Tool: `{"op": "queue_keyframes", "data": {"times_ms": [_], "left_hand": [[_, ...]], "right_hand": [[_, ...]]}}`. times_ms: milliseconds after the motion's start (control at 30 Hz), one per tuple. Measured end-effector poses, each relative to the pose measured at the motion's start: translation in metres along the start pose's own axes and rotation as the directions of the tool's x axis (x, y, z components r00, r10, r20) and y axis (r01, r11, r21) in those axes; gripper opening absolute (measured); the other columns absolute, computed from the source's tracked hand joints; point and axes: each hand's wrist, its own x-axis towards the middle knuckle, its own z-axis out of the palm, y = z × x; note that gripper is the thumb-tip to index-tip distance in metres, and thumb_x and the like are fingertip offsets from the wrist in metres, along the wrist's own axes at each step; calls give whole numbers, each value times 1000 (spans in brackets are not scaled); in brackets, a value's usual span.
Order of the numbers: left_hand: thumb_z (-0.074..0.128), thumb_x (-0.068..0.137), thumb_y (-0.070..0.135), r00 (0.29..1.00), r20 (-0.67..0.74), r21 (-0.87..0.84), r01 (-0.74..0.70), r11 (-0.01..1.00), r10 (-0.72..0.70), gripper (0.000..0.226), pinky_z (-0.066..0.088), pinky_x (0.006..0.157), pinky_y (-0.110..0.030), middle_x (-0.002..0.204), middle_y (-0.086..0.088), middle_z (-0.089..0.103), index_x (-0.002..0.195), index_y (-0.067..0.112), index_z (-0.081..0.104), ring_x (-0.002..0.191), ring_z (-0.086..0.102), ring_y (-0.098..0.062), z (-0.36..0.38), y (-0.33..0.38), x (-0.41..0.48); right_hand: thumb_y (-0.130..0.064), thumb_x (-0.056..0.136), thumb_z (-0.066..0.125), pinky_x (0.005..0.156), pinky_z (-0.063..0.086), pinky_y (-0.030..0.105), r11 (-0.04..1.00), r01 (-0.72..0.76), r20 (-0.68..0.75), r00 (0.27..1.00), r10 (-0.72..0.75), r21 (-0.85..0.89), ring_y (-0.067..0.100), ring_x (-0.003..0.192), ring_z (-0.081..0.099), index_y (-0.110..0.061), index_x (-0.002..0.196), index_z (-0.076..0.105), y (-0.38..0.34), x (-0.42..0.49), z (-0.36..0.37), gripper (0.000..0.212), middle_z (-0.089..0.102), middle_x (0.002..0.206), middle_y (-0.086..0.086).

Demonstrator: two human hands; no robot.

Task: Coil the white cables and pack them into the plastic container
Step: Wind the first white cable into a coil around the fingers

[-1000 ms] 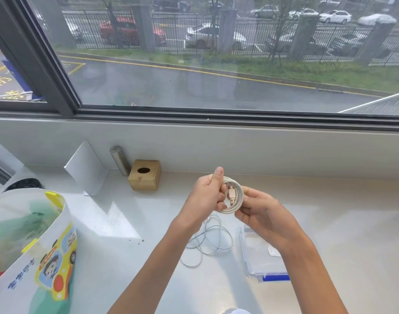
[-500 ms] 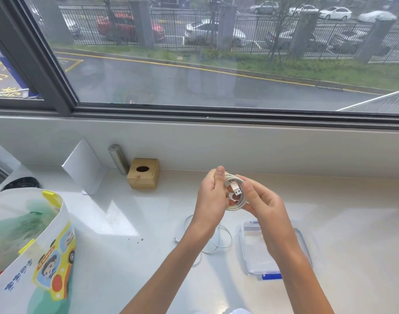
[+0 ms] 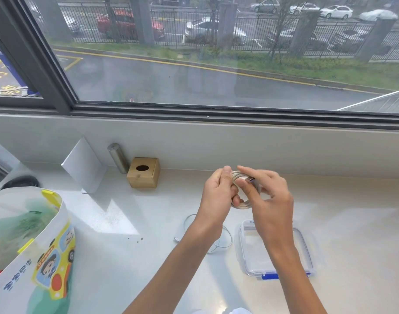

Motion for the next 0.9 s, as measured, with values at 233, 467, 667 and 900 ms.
{"op": "queue_keyframes", "data": {"times_ms": [233, 467, 667, 900], "left_hand": [[36, 106, 36, 985, 79, -251, 166, 953, -151, 36, 45, 56, -22, 57, 5, 32, 98, 9, 58, 46, 31, -10, 1, 4, -1], [37, 107, 33, 975, 166, -319, 194, 928, -147, 36, 46, 57, -21, 58, 5, 34, 101, 6, 59, 46, 31, -9, -3, 6, -2], [33, 108, 33, 973, 152, -318, 215, 923, -174, 38, 49, 66, -24, 59, 3, 32, 105, 6, 59, 48, 33, -9, -10, 3, 0], [32, 107, 27, 976, 146, -70, 175, 982, -164, 33, 48, 71, -31, 72, -7, 40, 97, 6, 56, 59, 38, -15, -12, -1, -1]], "right_hand": [[-28, 94, 68, 71, 51, 19, 954, 266, -287, 911, -297, -142, 9, 87, 66, -23, 98, 76, 9, -9, 8, 11, 68, 98, -24], [-37, 101, 56, 59, 55, 23, 890, -118, -242, 939, 244, 440, 16, 76, 74, -28, 95, 62, -5, 2, 4, 12, 78, 85, -1], [-47, 90, 62, 79, 59, 29, 819, -351, 245, 933, 263, 455, 16, 96, 71, -23, 127, 59, 2, 6, -7, 44, 75, 106, -1], [-24, 93, 69, 67, 51, 15, 956, -236, 185, 961, 204, 172, 9, 93, 69, -33, 104, 77, 8, 2, -2, 17, 71, 107, -6]]}}
